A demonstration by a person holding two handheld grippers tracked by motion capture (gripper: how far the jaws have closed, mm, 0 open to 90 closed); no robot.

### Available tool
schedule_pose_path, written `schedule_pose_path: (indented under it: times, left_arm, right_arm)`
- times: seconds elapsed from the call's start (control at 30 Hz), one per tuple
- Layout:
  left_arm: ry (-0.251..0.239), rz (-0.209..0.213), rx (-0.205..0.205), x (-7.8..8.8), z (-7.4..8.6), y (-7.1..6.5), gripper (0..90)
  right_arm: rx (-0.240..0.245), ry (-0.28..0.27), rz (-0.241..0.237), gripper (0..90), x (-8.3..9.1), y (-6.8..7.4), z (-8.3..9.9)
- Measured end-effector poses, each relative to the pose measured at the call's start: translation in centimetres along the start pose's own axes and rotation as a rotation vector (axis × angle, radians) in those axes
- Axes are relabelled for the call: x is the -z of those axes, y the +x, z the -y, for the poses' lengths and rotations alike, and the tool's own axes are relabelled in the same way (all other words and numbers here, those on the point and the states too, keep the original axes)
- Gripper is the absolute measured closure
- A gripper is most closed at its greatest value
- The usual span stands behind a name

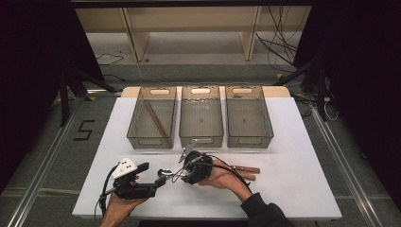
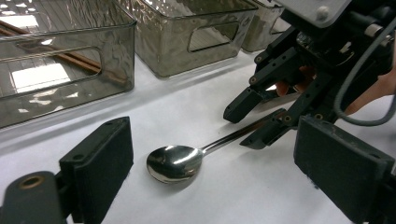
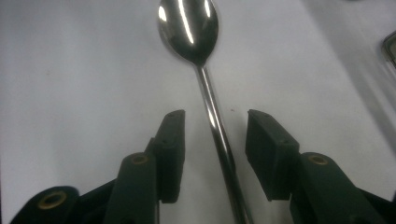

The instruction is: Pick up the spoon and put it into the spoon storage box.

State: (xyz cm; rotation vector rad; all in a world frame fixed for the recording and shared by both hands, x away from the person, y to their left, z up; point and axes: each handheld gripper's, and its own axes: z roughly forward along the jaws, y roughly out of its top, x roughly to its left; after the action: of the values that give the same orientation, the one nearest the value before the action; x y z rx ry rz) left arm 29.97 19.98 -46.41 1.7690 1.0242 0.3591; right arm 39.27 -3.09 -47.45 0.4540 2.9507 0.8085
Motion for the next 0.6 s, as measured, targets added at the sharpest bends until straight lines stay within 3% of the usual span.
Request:
schedule_pose_path:
  times: [0.37,0.6]
  left_arm:
    - [-0.013,0.0,0.016,0.17,0.07,0.23,11.5]
    - [-0.013,0.003,0.021,0.1,0.11,0.25,11.5]
  right_arm:
    - [0.023,0.017,0.026,70.7,-0.28,0.1,-0.04]
    - [0.022,0.033,0.005,82.4,-0.28,0.31,-0.15]
